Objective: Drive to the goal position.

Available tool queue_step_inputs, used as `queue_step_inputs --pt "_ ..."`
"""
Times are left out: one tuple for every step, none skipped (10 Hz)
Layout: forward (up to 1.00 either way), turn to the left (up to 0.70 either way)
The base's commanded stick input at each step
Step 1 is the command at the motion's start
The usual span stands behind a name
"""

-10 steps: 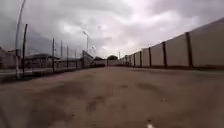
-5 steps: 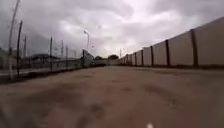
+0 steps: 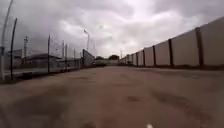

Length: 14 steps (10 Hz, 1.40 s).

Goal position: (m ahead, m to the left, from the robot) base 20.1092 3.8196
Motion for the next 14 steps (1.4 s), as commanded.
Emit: queue_step_inputs --pt "1.00 0.00" --pt "1.00 0.00" --pt "1.00 0.00" --pt "1.00 0.00" --pt "1.00 0.00" --pt "1.00 0.00" --pt "1.00 0.00" --pt "1.00 0.00" --pt "1.00 0.00" --pt "1.00 0.00" --pt "1.00 0.00" --pt "1.00 0.00" --pt "1.00 0.00" --pt "1.00 0.00"
